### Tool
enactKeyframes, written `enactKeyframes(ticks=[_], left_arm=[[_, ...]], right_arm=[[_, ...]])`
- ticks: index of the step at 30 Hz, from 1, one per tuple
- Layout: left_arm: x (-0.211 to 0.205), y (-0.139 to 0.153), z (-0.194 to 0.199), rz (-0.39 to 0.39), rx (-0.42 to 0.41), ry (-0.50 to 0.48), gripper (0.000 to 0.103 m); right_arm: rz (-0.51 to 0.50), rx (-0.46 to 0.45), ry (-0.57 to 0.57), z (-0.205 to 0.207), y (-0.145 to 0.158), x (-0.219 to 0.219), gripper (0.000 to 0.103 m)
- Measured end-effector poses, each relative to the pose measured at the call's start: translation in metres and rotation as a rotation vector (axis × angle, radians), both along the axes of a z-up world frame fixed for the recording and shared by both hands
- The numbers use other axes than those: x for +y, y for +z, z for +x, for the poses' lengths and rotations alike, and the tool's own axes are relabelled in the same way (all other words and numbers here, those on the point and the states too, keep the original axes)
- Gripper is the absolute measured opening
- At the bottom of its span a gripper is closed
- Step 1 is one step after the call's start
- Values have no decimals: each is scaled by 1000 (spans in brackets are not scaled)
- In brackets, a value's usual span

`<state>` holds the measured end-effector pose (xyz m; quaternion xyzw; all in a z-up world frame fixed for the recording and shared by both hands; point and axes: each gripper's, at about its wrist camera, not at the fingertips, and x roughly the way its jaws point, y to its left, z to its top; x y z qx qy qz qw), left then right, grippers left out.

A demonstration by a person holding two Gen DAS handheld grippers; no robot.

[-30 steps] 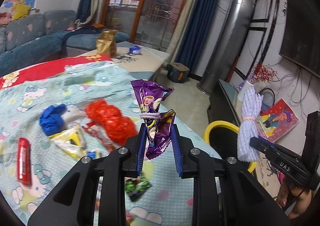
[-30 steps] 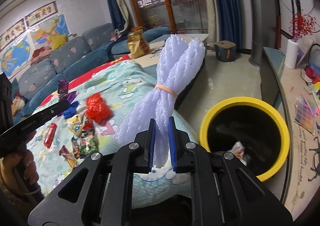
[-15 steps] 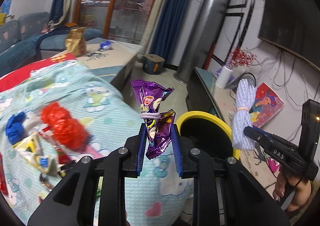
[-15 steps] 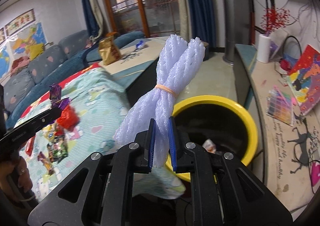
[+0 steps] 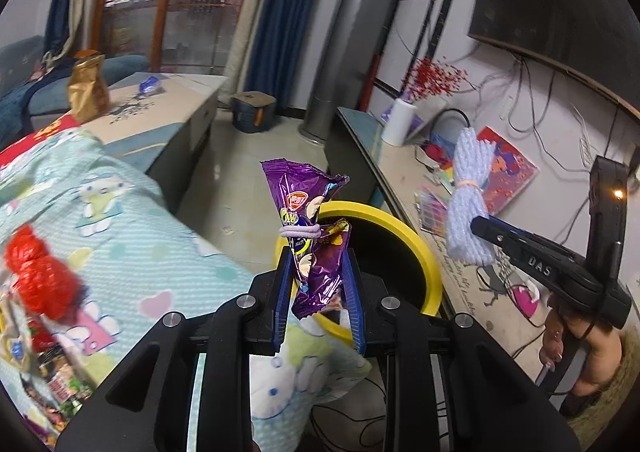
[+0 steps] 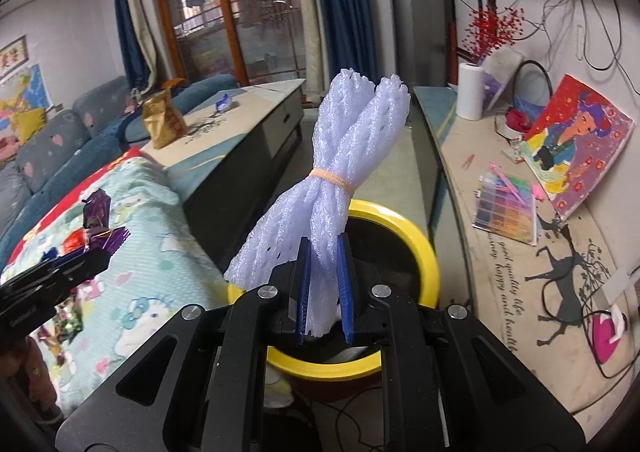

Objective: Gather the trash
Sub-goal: 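Carry the purple wrapper and lavender foam net over the yellow bin with both grippers, then open both grippers to drop the wrapper and foam net into the bin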

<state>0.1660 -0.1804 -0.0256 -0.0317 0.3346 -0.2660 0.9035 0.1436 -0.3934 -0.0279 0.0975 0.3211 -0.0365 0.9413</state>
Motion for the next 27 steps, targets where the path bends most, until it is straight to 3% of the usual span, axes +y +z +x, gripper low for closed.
enactKeyframes(ticks=[12, 27], left_arm=[[-58, -22, 14, 33, 25, -121, 24], [-101, -58, 53, 49, 119, -176, 25]], right_arm=[[35, 72, -25, 8, -24, -29, 9], [76, 172, -3, 19, -65, -44, 10]])
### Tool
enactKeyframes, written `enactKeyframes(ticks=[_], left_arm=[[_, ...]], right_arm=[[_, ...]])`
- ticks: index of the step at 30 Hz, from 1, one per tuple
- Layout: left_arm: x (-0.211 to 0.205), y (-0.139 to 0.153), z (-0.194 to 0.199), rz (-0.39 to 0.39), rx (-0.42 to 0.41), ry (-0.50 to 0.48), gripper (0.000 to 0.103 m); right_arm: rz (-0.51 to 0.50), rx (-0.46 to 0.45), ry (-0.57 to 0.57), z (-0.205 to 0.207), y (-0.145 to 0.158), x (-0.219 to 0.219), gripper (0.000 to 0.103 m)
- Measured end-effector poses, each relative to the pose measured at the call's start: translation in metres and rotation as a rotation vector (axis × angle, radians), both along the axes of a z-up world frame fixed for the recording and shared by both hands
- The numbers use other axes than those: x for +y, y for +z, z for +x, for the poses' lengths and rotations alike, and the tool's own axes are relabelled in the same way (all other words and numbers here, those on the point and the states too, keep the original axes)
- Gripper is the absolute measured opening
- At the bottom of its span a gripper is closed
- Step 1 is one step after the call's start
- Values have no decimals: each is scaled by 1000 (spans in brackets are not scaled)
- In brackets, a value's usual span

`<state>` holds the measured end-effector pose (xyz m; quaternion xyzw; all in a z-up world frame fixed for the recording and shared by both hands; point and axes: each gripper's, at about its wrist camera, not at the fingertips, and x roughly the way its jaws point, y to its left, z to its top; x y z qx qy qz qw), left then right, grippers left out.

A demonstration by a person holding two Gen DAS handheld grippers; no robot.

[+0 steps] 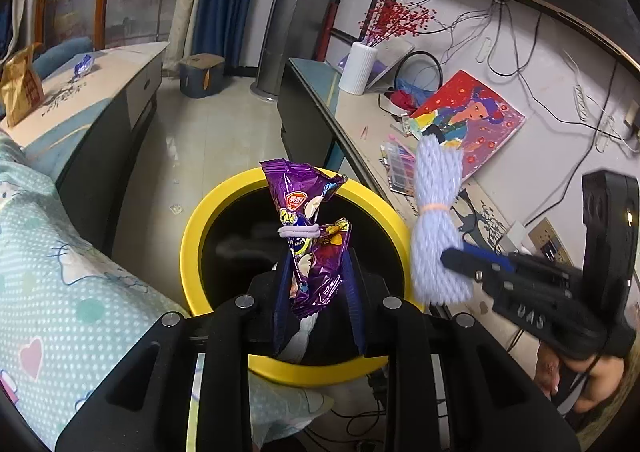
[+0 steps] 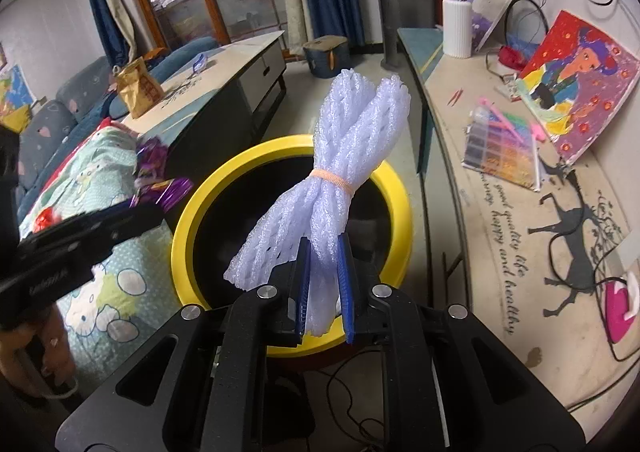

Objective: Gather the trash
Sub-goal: 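Open both grippers to drop the wrapper and foam net into the bin, then move both tools back over the bed toward the red tube and snack packet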

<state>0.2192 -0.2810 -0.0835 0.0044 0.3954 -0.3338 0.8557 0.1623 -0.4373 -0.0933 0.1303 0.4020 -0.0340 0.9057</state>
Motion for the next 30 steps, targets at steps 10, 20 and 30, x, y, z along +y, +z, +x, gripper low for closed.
enactKeyframes(ticks=[10, 20, 30], left_arm=[[10, -1, 14, 20, 9, 69, 95], [38, 19, -3, 34, -42, 144, 97], [81, 46, -27, 27, -94, 237, 97]], right_arm=[[0, 18, -28, 2, -7, -6, 37], [-25, -42, -63, -4, 13, -6, 58], [-23, -122, -46, -11, 42, 13, 68]])
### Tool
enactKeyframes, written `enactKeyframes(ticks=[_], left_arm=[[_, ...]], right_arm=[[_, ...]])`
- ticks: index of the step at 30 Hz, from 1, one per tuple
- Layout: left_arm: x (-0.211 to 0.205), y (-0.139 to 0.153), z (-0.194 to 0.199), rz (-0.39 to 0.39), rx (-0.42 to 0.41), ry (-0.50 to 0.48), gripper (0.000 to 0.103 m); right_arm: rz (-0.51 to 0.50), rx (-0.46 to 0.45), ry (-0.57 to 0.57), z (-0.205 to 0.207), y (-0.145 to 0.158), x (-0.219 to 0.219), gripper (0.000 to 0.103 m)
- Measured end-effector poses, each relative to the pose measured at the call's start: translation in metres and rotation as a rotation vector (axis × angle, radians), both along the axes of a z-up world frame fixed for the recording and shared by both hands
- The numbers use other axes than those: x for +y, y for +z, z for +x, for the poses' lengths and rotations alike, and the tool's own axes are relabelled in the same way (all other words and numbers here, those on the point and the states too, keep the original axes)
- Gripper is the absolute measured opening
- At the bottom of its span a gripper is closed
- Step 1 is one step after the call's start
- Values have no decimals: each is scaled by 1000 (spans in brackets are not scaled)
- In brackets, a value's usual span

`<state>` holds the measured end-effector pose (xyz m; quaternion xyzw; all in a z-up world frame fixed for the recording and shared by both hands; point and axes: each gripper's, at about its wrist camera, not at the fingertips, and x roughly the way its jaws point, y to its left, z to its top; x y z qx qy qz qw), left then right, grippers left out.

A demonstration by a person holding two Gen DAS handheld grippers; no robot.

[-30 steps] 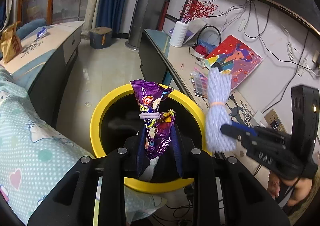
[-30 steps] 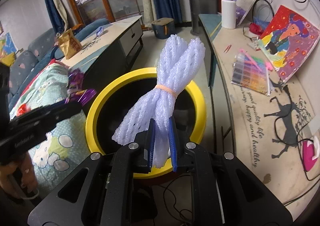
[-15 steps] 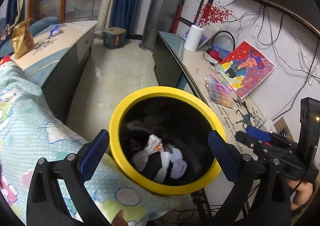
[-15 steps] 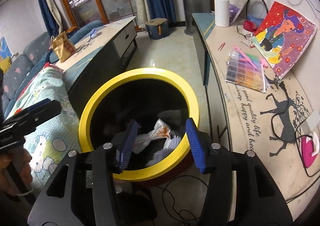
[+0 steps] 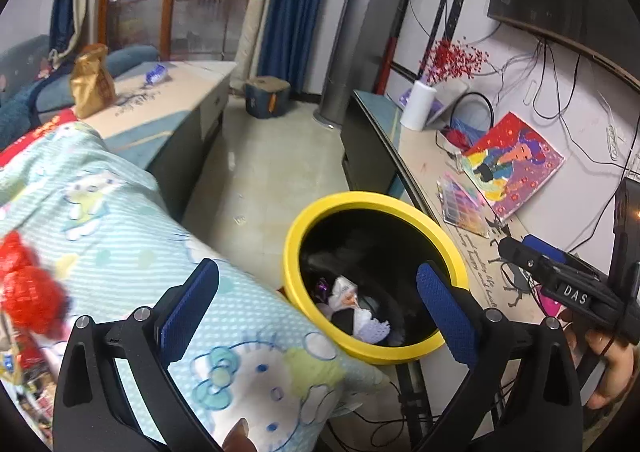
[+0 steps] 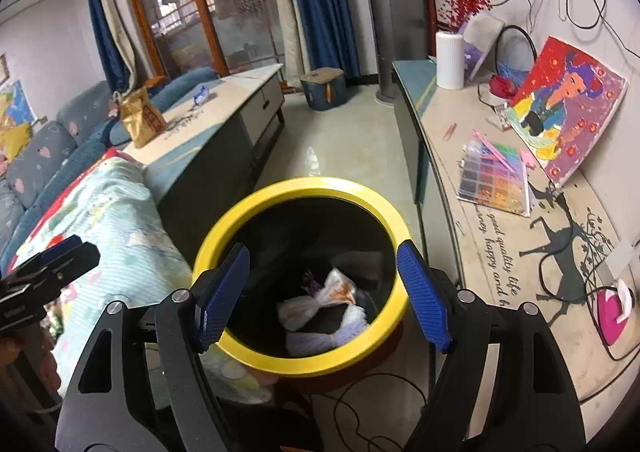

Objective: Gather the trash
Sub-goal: 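Move both tools back over the bed toward the red tube and snack packet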

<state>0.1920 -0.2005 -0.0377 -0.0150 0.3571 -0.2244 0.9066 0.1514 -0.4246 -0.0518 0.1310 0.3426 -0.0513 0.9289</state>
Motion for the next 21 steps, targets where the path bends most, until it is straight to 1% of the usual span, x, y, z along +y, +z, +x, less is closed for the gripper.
enactKeyframes(ticks=[4, 7, 21], left_arm=[[17, 12, -13, 3, -42, 31, 97], [28, 16, -21, 1, -56, 55, 97], [81, 31, -43, -15, -93, 156, 97]], right_arm=[[-6, -25, 23, -3, 9, 12, 71], [-11, -37, 48, -5, 14, 24, 72], [-11, -86, 148, -14, 31, 69, 74]])
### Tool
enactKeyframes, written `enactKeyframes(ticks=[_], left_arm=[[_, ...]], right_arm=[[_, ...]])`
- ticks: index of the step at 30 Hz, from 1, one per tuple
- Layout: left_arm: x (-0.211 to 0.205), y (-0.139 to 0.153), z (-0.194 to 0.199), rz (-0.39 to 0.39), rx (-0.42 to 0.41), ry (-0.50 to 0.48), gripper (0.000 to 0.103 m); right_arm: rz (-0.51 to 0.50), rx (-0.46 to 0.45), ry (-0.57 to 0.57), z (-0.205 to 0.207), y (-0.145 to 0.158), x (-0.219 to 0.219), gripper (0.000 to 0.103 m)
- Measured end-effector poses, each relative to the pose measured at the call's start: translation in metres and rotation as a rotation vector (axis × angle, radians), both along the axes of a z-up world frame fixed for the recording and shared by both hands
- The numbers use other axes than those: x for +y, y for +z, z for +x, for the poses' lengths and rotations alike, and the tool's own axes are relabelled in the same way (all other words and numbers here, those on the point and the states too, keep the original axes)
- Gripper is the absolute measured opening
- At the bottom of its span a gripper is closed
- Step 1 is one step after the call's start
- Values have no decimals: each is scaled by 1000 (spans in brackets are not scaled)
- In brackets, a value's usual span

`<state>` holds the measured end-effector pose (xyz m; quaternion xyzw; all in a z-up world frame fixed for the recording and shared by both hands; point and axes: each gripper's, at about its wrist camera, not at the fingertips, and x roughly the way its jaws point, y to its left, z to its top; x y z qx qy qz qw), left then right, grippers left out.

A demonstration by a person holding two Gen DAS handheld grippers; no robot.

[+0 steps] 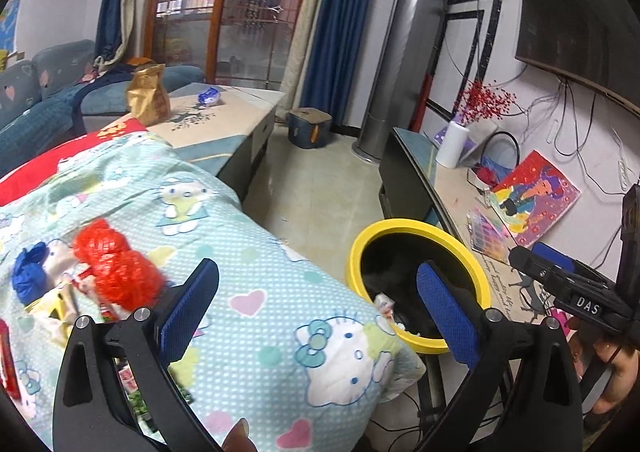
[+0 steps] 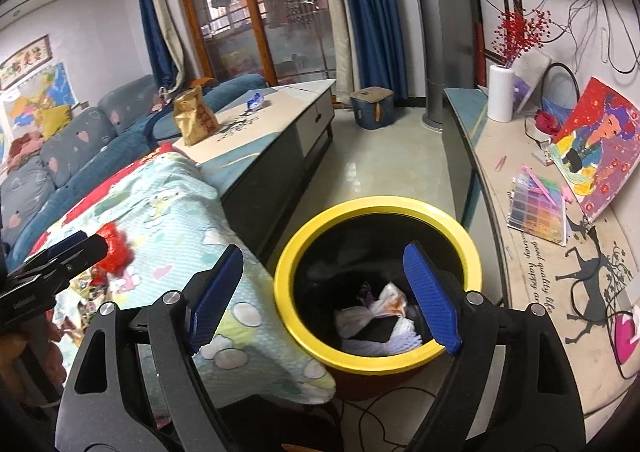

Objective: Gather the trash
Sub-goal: 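Move both tools back over the bed toward the red tube and snack packet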

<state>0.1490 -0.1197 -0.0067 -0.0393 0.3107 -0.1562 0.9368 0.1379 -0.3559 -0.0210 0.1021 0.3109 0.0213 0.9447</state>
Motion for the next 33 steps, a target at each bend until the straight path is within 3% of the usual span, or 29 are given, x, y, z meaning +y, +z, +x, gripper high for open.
enactKeyframes(ticks=[33], left_arm=[[146, -2, -25, -24, -20, 310, 97]], right_arm=[[-20, -5, 288, -4, 11, 132, 75]])
